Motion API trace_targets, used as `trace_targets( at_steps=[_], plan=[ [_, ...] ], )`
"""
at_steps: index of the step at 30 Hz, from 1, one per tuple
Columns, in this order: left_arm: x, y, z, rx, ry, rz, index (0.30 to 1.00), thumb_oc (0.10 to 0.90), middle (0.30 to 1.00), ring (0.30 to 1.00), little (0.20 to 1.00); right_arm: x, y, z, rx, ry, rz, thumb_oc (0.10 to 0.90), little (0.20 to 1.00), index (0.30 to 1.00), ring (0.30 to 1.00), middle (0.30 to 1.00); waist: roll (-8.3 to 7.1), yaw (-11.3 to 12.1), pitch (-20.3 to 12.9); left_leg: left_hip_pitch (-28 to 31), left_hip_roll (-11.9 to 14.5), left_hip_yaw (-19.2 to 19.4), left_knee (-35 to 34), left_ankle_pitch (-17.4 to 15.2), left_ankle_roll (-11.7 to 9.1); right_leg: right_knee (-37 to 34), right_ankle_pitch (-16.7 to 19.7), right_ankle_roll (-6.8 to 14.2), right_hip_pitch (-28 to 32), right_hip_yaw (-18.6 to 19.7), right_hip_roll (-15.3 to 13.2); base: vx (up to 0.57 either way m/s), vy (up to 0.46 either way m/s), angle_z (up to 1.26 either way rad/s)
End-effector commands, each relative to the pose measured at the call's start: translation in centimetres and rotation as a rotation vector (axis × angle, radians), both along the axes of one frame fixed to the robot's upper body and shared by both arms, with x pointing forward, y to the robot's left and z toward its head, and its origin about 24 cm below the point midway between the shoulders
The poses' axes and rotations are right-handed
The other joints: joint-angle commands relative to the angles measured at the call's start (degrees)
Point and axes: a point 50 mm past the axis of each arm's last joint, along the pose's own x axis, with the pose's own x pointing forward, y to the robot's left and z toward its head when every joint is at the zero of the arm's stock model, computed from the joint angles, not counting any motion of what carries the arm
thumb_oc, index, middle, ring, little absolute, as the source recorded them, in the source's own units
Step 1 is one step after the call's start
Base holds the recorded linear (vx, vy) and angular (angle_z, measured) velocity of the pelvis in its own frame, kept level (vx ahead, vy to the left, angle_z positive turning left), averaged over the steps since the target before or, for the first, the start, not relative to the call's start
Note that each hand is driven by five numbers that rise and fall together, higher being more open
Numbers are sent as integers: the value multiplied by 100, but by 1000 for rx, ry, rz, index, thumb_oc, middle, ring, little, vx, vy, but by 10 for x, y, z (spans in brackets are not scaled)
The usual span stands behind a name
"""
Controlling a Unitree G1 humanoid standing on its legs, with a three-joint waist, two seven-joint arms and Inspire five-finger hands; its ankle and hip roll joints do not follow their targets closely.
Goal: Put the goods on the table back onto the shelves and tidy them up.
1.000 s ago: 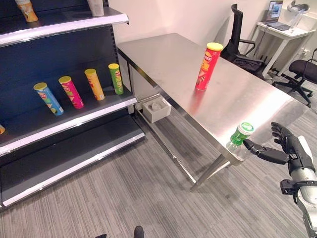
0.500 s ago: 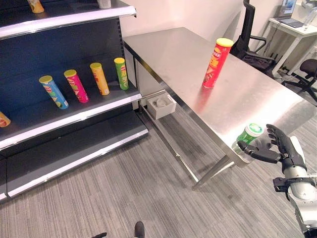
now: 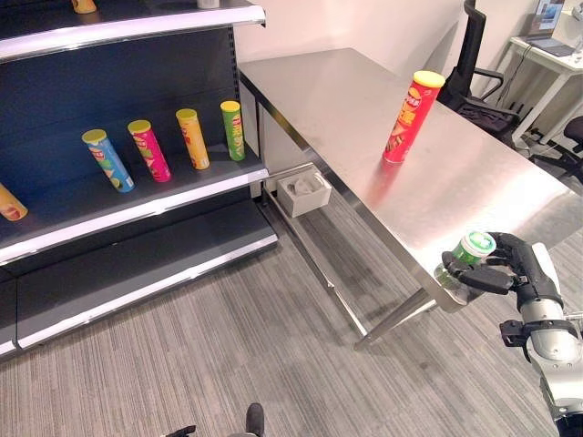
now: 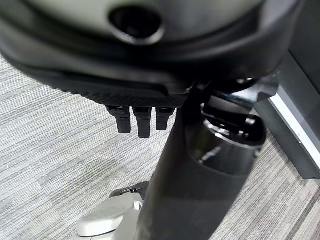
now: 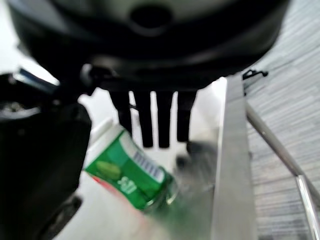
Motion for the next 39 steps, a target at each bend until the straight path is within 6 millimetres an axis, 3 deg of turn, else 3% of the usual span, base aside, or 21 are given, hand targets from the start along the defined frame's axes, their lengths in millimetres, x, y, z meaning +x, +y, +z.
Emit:
trace_targets(
  at_steps=[1,8,16,25,29,31,32,33,35,36,37,39],
  plan=[
    [16,6,5,40,-46,-57,900,800,900,900,900,15,-13,78,-154,-262,-3,400,300,300,300,300,184,225,-172,589,518,32,62,-686,-375,43,263,250,-339,-140,-132,0,0,0],
    [18,8,6,49,-50,-48,900,800,900,900,900,6,-21,90,-204,-294,-40,400,300,300,300,300,159,174,-194,619,544,41,62,-707,-388,40,228,239,-314,-130,-102,0,-5,0],
    [23,13,10,55,-75,-30,900,800,900,900,900,6,-14,132,-219,-451,-2,400,300,300,300,300,138,201,-253,658,648,-26,62,-675,-462,48,109,159,-236,-152,15,-5,-57,2],
    [31,17,17,29,-139,-8,900,800,900,900,900,13,27,198,-192,-676,275,400,300,300,300,300,64,397,-252,485,924,-316,236,-543,-652,34,-115,-35,-192,-206,316,-9,-106,15],
    [39,17,19,26,-173,4,900,800,900,900,900,14,43,216,-186,-749,357,400,300,300,300,300,31,477,-65,-53,878,-571,1020,-652,-714,37,-177,-133,-198,-279,345,-95,-69,23],
    [48,16,23,26,-215,6,900,800,900,900,900,10,50,232,-184,-819,394,400,300,300,300,300,-14,582,113,-538,756,-849,1502,-647,-865,31,-192,-169,-171,-459,295,-89,17,75],
    [50,15,24,22,-220,-2,900,800,900,900,900,9,51,235,-180,-840,397,400,300,300,300,300,14,598,115,-526,905,-824,1367,-615,-870,36,-206,-140,-150,-556,306,0,172,77],
    [50,13,23,20,-215,-18,900,800,900,900,900,5,50,239,-166,-871,391,400,300,300,300,300,32,588,87,-561,1163,-825,951,-276,-866,46,-164,-75,-172,-704,256,32,251,56],
    [50,14,23,32,-206,-32,900,800,900,900,900,2,49,242,-175,-894,376,400,300,300,300,300,59,541,83,-704,1511,-573,427,87,-889,65,-189,15,-166,-889,122,44,243,54],
    [50,14,23,32,-206,-32,900,800,900,900,900,2,49,242,-175,-894,375,400,300,300,300,300,58,542,80,-697,1511,-571,410,97,-889,65,-190,15,-168,-890,122,103,279,74],
    [50,14,23,34,-203,-42,900,800,900,900,900,0,47,241,-192,-888,358,400,300,300,300,300,164,513,28,-609,1763,-214,141,253,-962,128,-221,81,-123,-987,20,119,322,92],
    [48,11,21,35,-184,-66,900,800,900,900,900,-4,42,239,-208,-884,325,400,300,300,300,300,289,451,-156,-514,1728,-45,86,195,-1011,201,-193,196,-40,-1170,-174,193,472,87]
  ],
)
